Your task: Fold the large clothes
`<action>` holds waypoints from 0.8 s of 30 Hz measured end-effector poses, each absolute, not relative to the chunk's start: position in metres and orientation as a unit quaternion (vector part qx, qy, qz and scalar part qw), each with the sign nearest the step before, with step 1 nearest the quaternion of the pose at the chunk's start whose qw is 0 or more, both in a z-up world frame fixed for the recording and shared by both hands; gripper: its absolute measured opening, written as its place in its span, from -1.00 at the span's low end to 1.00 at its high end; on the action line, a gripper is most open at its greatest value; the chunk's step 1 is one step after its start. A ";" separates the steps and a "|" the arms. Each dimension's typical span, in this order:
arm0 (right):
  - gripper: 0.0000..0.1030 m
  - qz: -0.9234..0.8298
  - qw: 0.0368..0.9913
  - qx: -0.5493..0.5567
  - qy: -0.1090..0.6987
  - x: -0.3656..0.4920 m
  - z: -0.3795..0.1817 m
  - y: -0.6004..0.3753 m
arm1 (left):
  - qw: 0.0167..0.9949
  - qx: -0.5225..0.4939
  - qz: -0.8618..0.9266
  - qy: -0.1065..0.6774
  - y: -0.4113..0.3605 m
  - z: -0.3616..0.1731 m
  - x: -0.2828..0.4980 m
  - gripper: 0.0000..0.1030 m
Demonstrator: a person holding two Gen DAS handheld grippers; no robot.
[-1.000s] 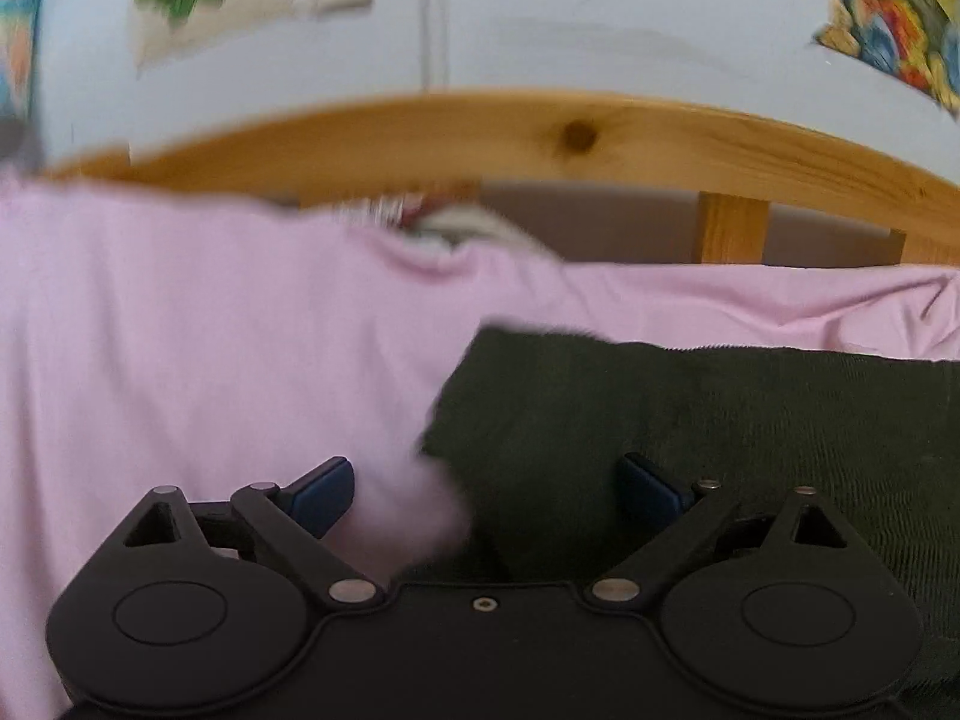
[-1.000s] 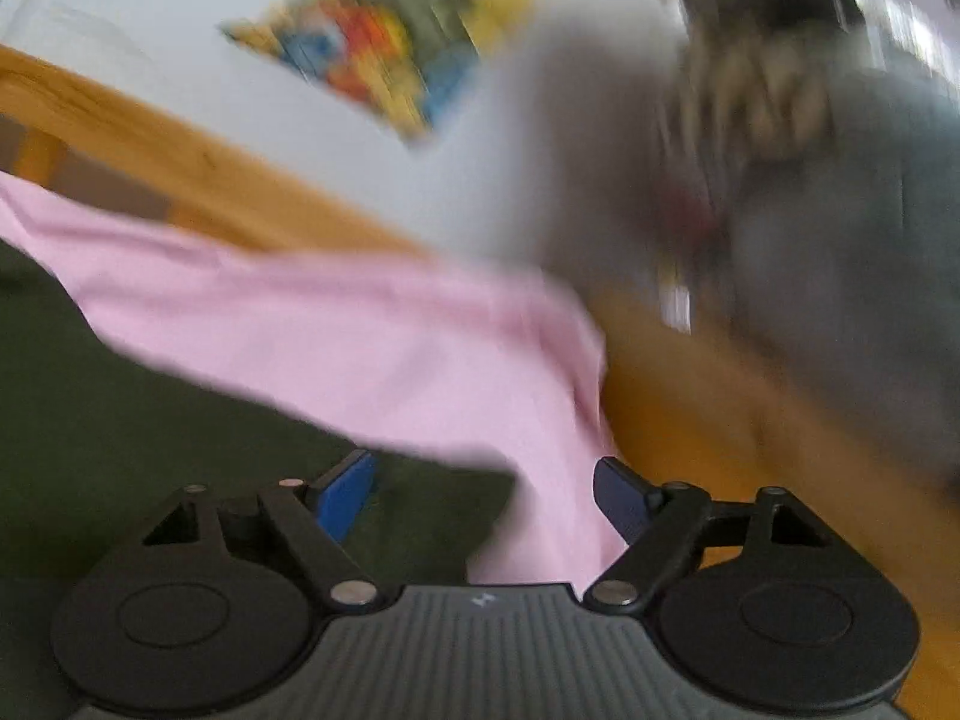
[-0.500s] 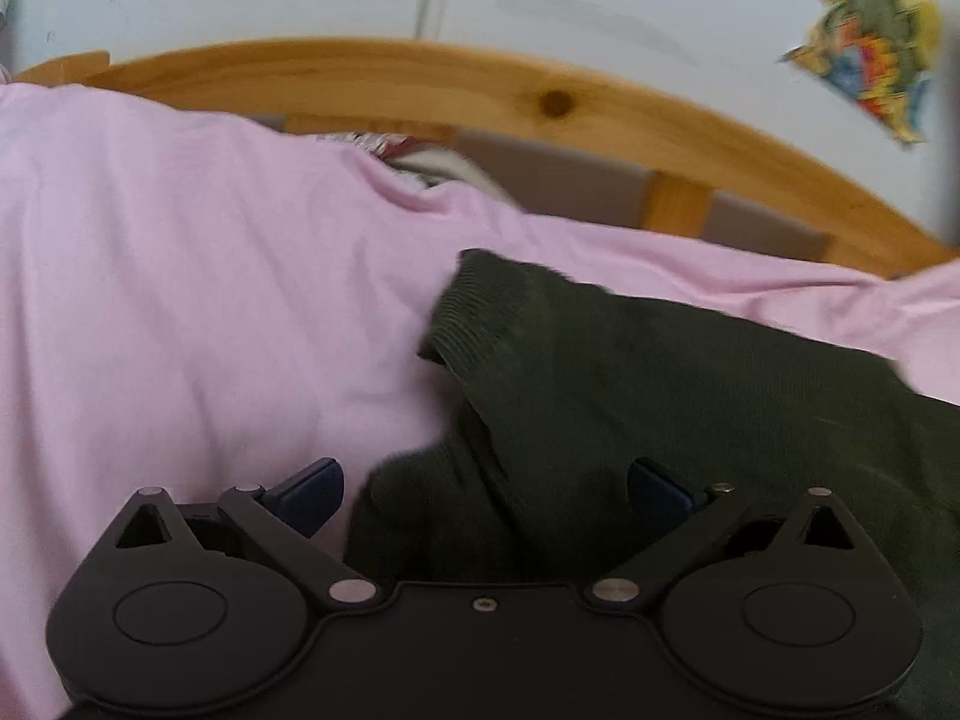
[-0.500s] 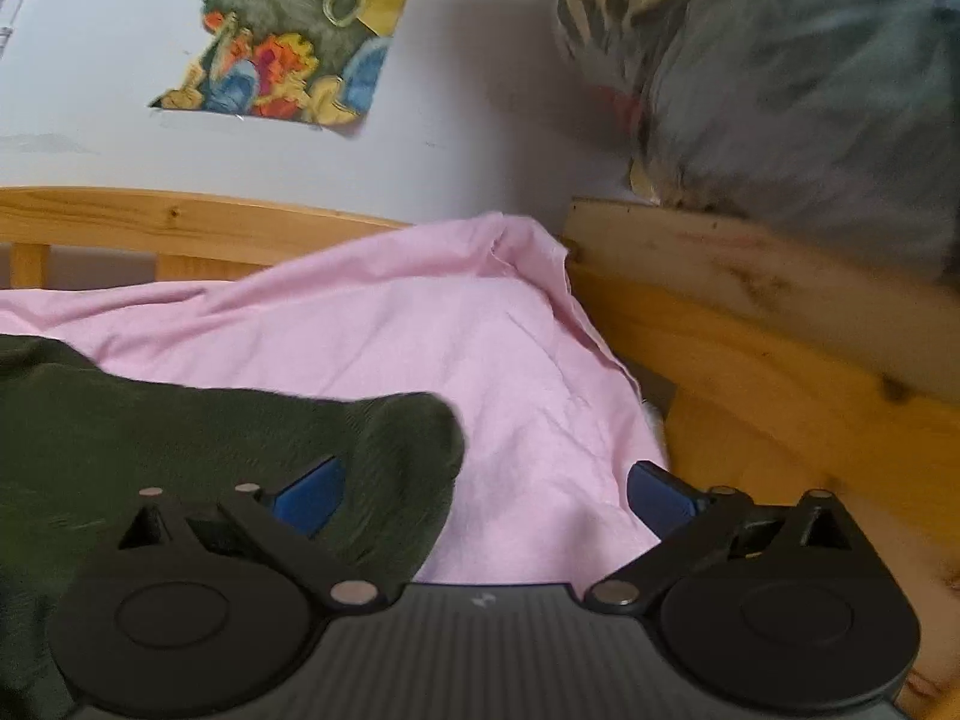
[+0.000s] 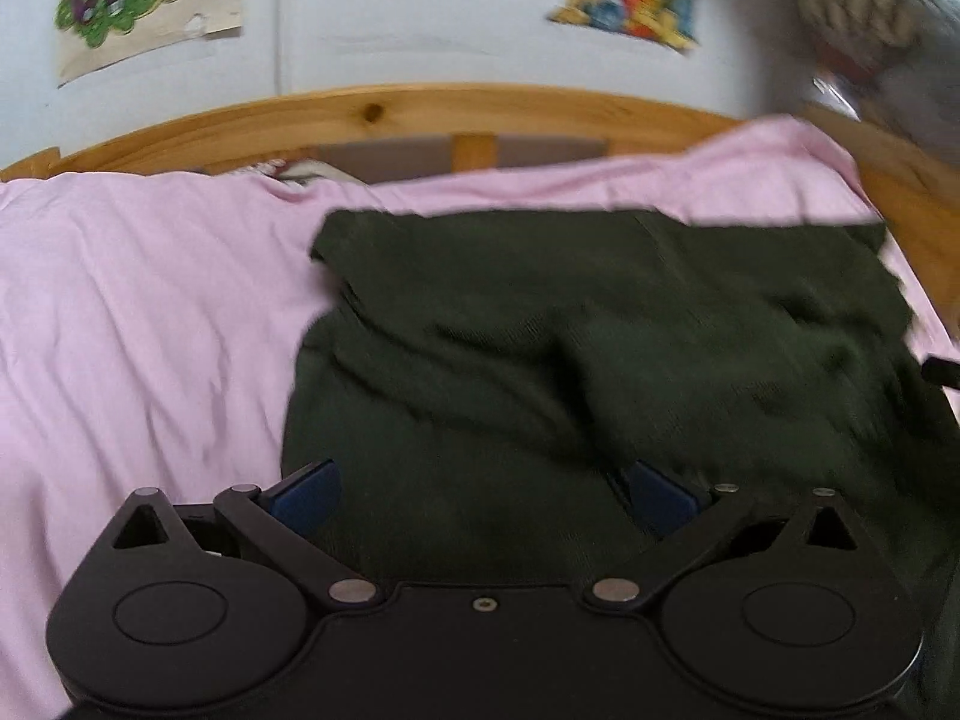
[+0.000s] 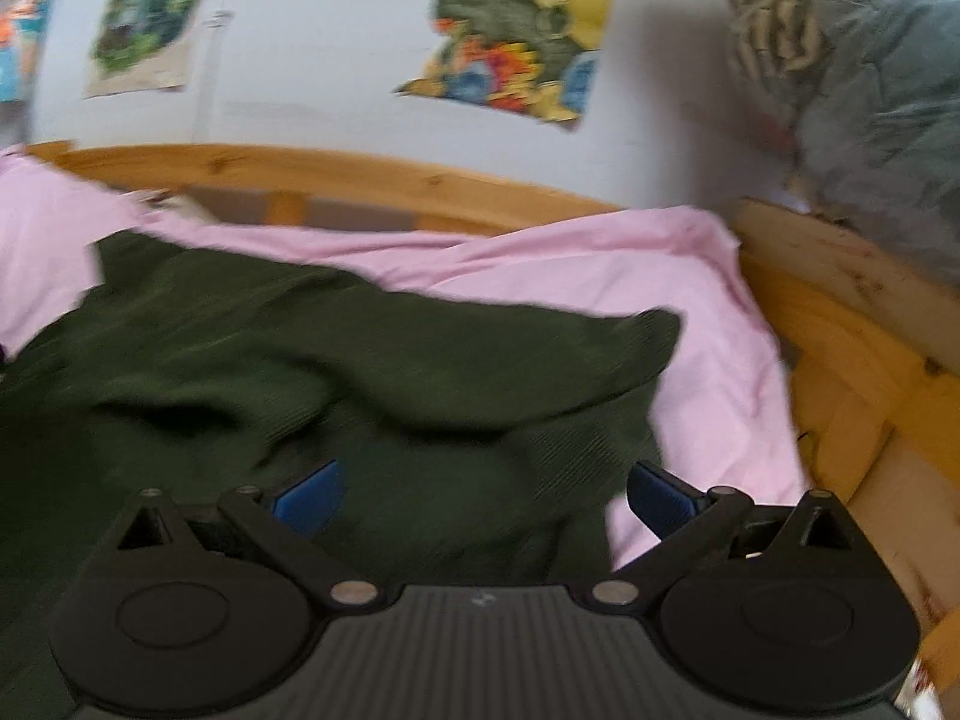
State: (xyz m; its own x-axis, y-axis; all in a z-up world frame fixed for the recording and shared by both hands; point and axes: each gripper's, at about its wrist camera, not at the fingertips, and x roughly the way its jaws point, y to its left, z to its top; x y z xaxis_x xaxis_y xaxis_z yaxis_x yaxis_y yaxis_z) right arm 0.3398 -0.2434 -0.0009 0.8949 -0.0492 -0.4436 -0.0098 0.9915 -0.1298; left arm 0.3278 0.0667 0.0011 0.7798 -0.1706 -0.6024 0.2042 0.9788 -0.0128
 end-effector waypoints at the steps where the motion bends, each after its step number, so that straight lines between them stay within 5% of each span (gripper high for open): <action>1: 0.99 0.007 0.969 -0.065 0.238 0.329 -0.002 -0.240 | 0.941 0.034 -0.107 0.320 0.063 -0.001 0.314 0.99; 13: 0.99 0.156 0.930 -0.139 0.301 0.191 -0.037 -0.165 | 0.895 0.207 -0.201 0.341 0.018 -0.030 0.154 0.99; 24: 0.99 0.263 0.872 -0.240 0.337 0.174 -0.073 -0.119 | 0.862 0.245 -0.222 0.383 0.010 -0.065 0.127 0.99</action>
State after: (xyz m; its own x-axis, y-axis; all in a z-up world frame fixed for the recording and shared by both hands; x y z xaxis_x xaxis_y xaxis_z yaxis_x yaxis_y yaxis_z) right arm 0.1735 -0.1191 -0.0735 0.6341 0.2969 -0.7140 -0.6203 0.7467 -0.2403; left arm 0.1267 0.0097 -0.0651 0.6075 -0.1959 -0.7698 0.5711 0.7813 0.2518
